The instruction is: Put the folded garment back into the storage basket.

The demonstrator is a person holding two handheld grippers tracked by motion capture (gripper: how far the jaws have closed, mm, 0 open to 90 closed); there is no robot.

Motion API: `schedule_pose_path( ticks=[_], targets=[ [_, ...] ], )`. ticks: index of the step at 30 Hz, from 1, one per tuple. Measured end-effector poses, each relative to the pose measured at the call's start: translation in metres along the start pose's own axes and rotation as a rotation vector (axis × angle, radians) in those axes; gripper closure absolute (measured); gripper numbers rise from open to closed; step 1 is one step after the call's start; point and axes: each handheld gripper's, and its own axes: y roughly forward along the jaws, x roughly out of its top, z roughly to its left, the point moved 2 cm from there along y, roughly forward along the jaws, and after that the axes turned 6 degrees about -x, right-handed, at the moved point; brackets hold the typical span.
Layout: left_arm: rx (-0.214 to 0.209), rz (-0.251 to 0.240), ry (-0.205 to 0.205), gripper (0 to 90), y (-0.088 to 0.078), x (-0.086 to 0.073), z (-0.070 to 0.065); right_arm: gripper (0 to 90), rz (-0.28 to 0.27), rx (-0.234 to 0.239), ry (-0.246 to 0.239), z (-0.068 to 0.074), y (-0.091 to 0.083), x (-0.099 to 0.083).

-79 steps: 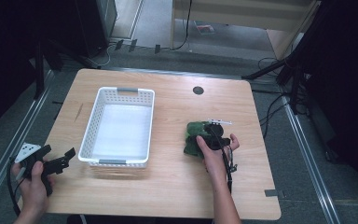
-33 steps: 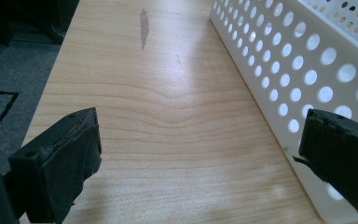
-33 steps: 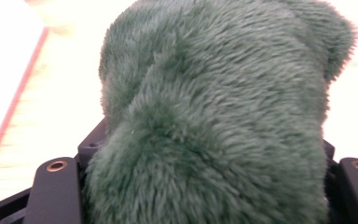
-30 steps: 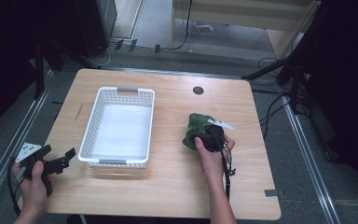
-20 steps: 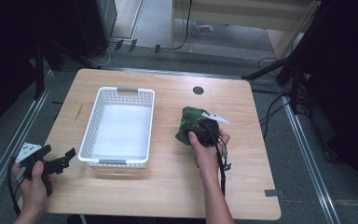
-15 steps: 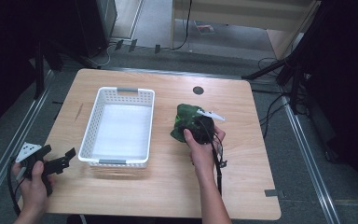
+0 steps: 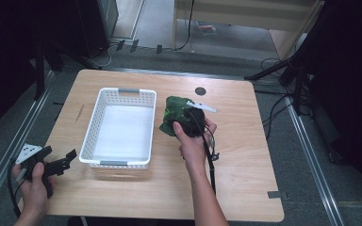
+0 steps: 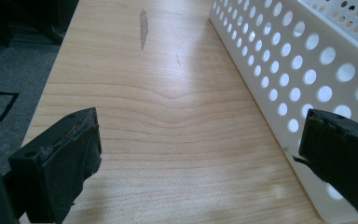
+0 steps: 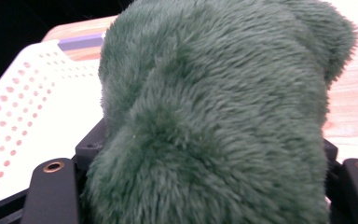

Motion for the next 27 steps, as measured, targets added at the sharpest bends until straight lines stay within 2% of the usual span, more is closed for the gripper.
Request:
schedule_pose_path(
  ticks=[2, 14, 27],
  targets=[
    [-0.002, -0.001, 0.0, 0.0, 0.0, 0.0, 0.0, 26.9, -0.01, 0.009, -0.018, 0.005, -0.001, 0.003],
    [-0.009, -0.001, 0.006, 0.0, 0.0, 0.0, 0.0, 26.9, -0.015, 0.031, -0.047, 0.04, -0.002, 0.016],
    [-0.006, -0.002, 0.002, 0.0, 0.001, 0.0, 0.0, 26.8, -0.021, 0.094, -0.084, 0.083, 0.001, 0.024]
  ],
)
